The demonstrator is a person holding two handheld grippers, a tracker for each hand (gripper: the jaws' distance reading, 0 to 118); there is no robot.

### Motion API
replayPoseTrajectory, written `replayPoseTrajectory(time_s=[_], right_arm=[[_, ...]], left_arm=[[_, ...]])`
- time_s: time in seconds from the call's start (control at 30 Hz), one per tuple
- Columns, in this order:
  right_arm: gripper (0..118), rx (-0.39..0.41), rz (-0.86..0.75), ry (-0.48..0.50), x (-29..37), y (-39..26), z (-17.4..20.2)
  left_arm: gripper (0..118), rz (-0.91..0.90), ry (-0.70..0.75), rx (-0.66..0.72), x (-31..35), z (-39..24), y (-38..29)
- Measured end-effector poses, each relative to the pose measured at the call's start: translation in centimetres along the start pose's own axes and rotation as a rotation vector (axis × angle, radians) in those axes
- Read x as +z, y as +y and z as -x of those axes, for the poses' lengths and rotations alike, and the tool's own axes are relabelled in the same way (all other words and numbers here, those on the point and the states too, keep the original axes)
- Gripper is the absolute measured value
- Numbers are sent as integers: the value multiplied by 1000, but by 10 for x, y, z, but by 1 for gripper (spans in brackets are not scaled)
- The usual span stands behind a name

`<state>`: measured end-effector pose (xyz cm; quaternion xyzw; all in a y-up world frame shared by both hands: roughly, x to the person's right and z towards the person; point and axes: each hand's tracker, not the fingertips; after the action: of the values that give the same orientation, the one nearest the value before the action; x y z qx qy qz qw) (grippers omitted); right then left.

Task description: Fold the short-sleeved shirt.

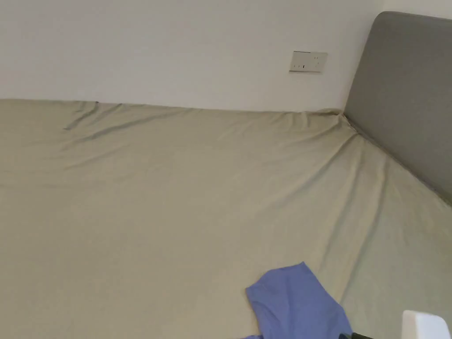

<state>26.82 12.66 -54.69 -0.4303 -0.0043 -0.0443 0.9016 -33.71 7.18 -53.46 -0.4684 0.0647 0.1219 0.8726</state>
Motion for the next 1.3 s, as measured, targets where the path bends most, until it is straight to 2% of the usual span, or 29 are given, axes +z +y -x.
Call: replayPoseTrajectory(time_s=[0.1,0.17,0.27,0.3,0.37,0.4,0.43,0.47,0.5,0.53,0.7,0.83,1.0,1.13,1.2,1.3], right_arm=[[92,44,47,-31,-33,8,-5],[92,37,93,-48,-54,9,-7],[80,19,140,-21,-73,4,-7],[73,25,150,-14,-77,4,-5],[70,82,148,-60,-74,4,5],[60,90,148,-57,-71,6,7],[38,93,147,-33,-67,9,7],[5,79,143,10,-65,11,6],[5,25,133,80,-60,11,9],[5,0,154,61,-53,14,9],[5,90,55,59,3,14,8],[6,50,-40,113,69,-4,-5],[6,16,-105,139,139,-53,-18],[6,-38,-117,107,173,-105,-23],[6,-93,-83,80,174,-131,-28],[6,-130,-12,56,164,-167,-34]], left_arm=[[0,5,15,-9,7,-10,1],[0,6,19,-2,8,-12,1],[0,6,15,11,-2,6,8],[0,5,14,12,-2,7,7],[0,3,13,14,1,-1,5],[0,3,17,15,3,-2,5],[0,6,27,24,4,-3,7],[0,11,35,31,5,-1,11],[0,16,40,36,8,-2,13],[0,21,44,42,12,-1,15],[0,-80,-57,143,64,14,9],[0,-142,-52,154,129,19,-22],[0,-169,-43,133,181,32,-76],[0,-169,-43,228,207,40,-124],[0,-147,-52,250,212,42,-146],[0,-99,-28,250,205,46,-172]])
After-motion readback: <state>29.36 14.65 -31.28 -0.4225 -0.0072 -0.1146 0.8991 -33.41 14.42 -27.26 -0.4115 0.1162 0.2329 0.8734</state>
